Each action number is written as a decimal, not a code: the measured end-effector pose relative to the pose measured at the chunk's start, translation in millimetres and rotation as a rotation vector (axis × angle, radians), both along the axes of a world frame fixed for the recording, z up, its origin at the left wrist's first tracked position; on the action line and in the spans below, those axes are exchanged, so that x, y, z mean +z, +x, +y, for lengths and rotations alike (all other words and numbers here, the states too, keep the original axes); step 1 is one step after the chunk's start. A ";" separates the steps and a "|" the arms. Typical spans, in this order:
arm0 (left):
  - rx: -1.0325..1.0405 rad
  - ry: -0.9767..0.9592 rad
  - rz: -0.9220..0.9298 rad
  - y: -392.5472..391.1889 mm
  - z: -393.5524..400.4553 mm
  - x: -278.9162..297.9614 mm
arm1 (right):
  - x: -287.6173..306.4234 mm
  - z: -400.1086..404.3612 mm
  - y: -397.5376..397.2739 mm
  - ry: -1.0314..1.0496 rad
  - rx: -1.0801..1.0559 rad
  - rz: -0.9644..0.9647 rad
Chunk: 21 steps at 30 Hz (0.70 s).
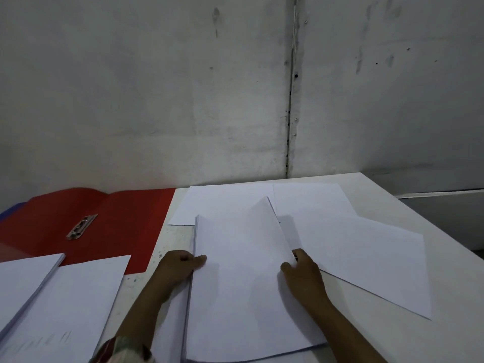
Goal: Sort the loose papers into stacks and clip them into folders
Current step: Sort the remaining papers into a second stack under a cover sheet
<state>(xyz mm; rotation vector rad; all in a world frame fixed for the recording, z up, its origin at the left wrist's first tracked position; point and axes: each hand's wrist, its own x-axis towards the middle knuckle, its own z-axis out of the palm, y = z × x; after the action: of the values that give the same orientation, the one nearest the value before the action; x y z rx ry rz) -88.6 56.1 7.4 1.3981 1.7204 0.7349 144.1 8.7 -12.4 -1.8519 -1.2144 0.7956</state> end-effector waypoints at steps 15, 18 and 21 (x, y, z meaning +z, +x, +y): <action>0.212 0.019 -0.170 3.0 -16.8 -7.5 | 9.0 -5.5 -13.5 -0.116 0.057 -0.137; 0.171 -0.014 -0.096 -1.9 -15.5 -8.5 | 8.8 -9.4 -28.6 -0.160 0.135 -0.336; 0.118 -0.006 -0.079 -4.2 -16.4 -10.3 | 9.6 -11.7 -31.4 -0.189 0.183 -0.449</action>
<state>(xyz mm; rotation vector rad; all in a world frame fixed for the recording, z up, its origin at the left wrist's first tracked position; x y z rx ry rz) -92.9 39.7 -2.9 1.2553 1.7522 0.8377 112.7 -3.0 -2.8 -2.1719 -1.6552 0.6240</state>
